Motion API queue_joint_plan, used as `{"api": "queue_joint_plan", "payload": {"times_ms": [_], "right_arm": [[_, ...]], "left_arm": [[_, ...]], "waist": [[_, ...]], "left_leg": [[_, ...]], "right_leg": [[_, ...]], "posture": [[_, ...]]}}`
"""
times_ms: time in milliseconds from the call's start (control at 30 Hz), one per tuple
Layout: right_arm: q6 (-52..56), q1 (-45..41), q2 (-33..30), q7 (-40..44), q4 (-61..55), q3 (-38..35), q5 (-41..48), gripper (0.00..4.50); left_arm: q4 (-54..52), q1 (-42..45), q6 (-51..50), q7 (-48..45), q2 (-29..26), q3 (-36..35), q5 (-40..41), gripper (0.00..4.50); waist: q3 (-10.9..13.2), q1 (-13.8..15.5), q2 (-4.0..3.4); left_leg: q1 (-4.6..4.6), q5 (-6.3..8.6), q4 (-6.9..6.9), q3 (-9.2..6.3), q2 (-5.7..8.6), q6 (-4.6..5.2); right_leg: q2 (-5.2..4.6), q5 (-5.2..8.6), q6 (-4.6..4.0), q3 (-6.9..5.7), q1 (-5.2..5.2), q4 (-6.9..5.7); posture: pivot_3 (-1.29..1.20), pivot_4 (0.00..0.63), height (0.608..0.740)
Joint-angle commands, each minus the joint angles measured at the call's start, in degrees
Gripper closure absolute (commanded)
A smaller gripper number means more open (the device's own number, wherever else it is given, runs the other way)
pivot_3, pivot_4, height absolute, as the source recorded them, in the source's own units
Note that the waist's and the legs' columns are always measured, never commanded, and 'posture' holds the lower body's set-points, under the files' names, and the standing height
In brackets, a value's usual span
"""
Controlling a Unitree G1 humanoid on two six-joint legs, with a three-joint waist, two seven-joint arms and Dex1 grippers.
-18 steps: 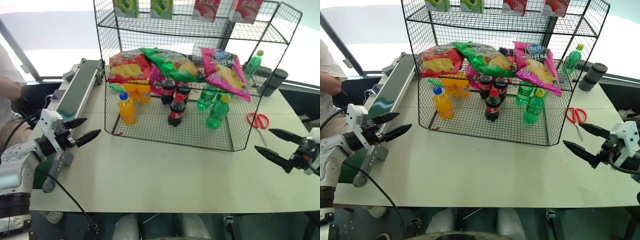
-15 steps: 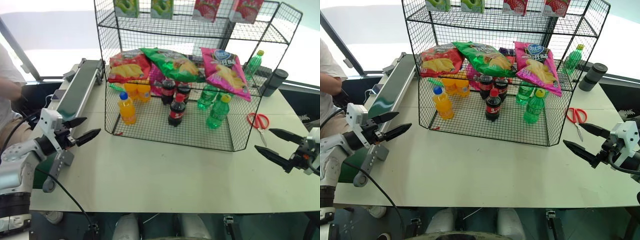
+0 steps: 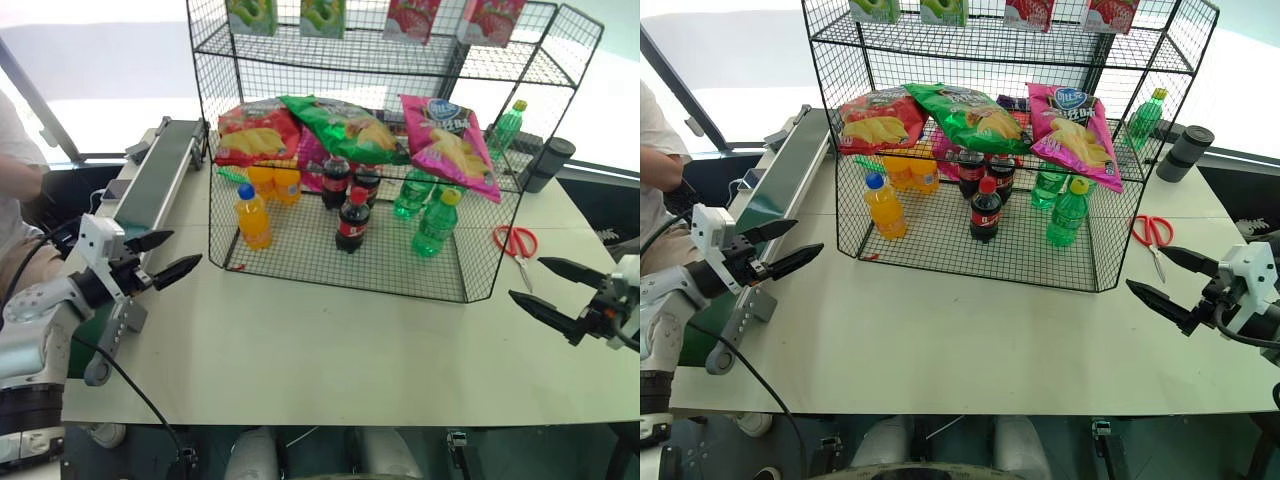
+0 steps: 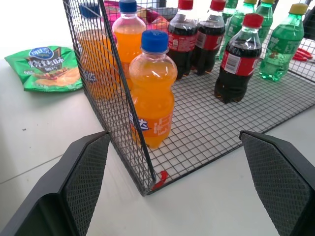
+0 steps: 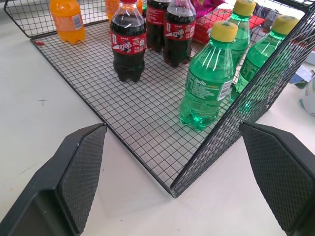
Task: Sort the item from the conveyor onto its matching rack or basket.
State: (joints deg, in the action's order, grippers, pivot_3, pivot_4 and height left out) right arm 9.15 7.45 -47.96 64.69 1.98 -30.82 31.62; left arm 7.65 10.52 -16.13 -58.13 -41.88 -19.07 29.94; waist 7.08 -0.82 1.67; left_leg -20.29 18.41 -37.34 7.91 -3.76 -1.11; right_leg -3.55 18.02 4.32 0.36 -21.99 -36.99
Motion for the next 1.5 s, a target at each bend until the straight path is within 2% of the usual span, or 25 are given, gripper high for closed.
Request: {"api": "queue_joint_plan", "payload": {"times_ms": [33,300,1500], "right_arm": [[-0.75,-0.51,0.04,0.19,-1.50,-0.21,0.25,0.00],[-1.09,-0.91,-0.02,0.00,-1.26,0.53,-0.02,0.00],[-1.16,-2.70,0.43,0.51,-1.49,3.40,-0.92,0.00]], "left_arm": [[-2.27,-0.57,0.50,-0.17,-0.21,-1.52,1.06,0.04],[-3.54,-2.78,5.07,-2.43,-0.27,-1.67,0.61,0.04],[-5.49,-5.72,6.91,-2.66,0.20,-1.40,0.75,0.04]], "waist": [[0.00,-0.01,0.00],[0.00,0.00,0.00],[0.01,-0.04,-0.01]], "left_leg": [[0.00,0.00,0.00,0.00,0.00,0.00],[0.00,0.00,0.00,-0.01,0.00,0.00],[0.00,0.00,0.01,-0.04,-0.01,0.00]], "right_leg": [[0.00,0.00,0.00,0.00,0.00,0.00],[-0.01,0.01,-0.01,0.00,0.01,0.01],[-0.03,0.04,-0.07,-0.01,0.01,0.01]], "posture": [[0.00,0.150,0.727],[0.00,0.150,0.727],[0.00,0.150,0.727]]}}
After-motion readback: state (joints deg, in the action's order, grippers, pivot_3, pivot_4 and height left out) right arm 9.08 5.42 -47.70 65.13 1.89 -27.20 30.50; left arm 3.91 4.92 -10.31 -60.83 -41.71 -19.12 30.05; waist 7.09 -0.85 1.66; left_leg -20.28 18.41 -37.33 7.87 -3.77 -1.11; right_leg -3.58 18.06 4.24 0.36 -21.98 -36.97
